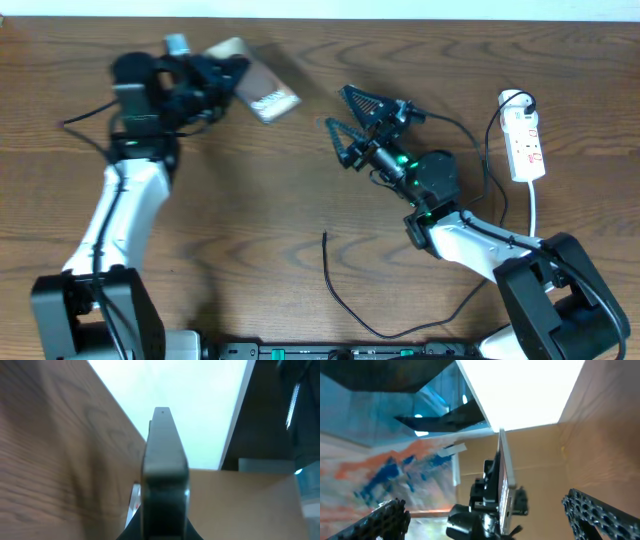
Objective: Plug charger to phone and switch on socket
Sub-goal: 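Release the right gripper and move it down to the black cable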
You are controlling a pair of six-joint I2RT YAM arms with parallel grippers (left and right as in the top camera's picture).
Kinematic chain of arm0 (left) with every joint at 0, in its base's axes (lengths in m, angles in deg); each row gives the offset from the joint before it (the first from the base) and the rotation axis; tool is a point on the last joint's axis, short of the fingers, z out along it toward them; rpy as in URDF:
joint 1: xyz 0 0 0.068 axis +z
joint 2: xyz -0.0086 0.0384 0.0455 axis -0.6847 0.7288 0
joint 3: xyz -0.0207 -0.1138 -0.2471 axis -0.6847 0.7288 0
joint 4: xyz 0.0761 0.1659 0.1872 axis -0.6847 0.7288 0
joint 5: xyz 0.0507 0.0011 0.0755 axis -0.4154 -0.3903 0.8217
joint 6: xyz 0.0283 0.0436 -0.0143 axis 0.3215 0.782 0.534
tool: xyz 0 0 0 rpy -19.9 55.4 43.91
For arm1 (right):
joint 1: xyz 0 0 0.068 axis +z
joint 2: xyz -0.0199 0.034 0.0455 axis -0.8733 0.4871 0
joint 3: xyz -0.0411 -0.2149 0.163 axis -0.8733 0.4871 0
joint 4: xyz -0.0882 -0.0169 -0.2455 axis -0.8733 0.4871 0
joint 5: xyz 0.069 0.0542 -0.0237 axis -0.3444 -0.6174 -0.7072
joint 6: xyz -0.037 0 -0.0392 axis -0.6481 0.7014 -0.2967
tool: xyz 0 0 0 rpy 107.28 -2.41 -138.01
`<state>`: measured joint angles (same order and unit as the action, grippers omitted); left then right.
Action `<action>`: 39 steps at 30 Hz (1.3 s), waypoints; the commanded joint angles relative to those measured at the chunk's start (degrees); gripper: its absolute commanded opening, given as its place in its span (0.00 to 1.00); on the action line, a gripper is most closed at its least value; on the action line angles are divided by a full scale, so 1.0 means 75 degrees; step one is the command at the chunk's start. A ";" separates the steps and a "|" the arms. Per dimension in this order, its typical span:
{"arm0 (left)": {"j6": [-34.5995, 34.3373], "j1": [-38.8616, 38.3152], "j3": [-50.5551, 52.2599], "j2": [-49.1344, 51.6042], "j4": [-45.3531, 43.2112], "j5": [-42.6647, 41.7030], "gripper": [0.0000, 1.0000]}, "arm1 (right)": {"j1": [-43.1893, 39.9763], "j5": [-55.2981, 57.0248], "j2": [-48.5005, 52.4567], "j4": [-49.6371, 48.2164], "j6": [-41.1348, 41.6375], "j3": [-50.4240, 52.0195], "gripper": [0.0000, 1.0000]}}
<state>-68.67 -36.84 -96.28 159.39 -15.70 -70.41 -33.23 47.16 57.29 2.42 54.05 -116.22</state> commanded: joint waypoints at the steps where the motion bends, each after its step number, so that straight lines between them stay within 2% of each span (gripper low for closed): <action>1: 0.0443 0.1154 -0.0140 -0.0029 -0.0099 -0.1810 0.07 | -0.0420 -0.1189 -0.0079 -0.0009 -0.1448 -0.0093 0.99; 4: 0.0472 0.2127 -0.0140 -0.0029 -0.0102 -0.2920 0.08 | -0.0793 -0.2197 -0.0079 0.0437 -0.2247 -0.0143 0.99; 6: 0.0498 0.2498 -0.0140 -0.0029 -0.0189 -0.3421 0.07 | -0.0976 -0.2938 -0.0079 0.1527 -0.2885 -0.0347 0.99; 12: 0.0600 0.2836 -0.0140 -0.0029 -0.1268 -0.4616 0.07 | -0.0758 -0.3838 -0.0079 0.6135 -0.5732 -0.1804 0.99; 13: 0.0664 0.2818 -0.0140 -0.0029 -0.1370 -0.4704 0.07 | -0.0711 -0.3815 -0.0079 0.6537 -0.6015 -0.1929 0.99; 15: 0.1000 0.2771 -0.0140 -0.0029 -0.1518 -0.4954 0.07 | -0.0417 -0.3054 -0.0079 0.9232 -0.7565 -0.2637 0.99; 19: 0.1163 0.2769 -0.0140 -0.0029 -0.1504 -0.5059 0.07 | 0.0233 -0.0784 -0.0079 1.2187 -0.8658 -0.3203 0.99; 23: 0.1279 0.2769 -0.0140 -0.0029 -0.1504 -0.5056 0.07 | 0.1067 0.0968 -0.0079 1.3429 -0.8661 -0.3197 0.99; 26: 0.1279 0.2769 -0.0140 -0.0029 -0.1504 -0.5056 0.07 | 0.1693 0.1932 -0.0079 1.3849 -0.8548 -0.3153 0.99; 30: 0.1282 0.2769 -0.0140 -0.0029 -0.1504 -0.5056 0.07 | 0.2390 0.2165 -0.0079 1.3738 -0.8550 -0.3083 0.99; 32: 0.1300 0.2769 -0.0140 -0.0029 -0.1501 -0.5056 0.07 | 0.2702 0.2157 -0.0079 1.3545 -0.8550 -0.3072 0.95; 33: 0.1300 0.2769 -0.0140 -0.0029 -0.1501 -0.5056 0.07 | 0.2900 0.2197 -0.0079 1.3414 -0.8559 -0.3069 0.86; 35: 0.1300 0.2769 -0.0140 -0.0029 -0.1501 -0.5056 0.07 | 0.3098 0.2428 -0.0079 1.3356 -0.8536 -0.3069 0.59; 36: 0.1300 0.2769 -0.0140 -0.0029 -0.1501 -0.5056 0.07 | 0.3212 0.2687 -0.0079 1.3406 -0.8026 -0.3069 0.56; 39: 0.1300 0.2769 -0.0140 -0.0029 -0.1501 -0.5056 0.07 | 0.3276 0.2862 -0.0079 1.3566 -0.6819 -0.3069 0.56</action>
<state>-59.91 -16.01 -96.28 159.52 -26.47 -107.02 -8.95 64.91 57.07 103.53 -5.27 -139.14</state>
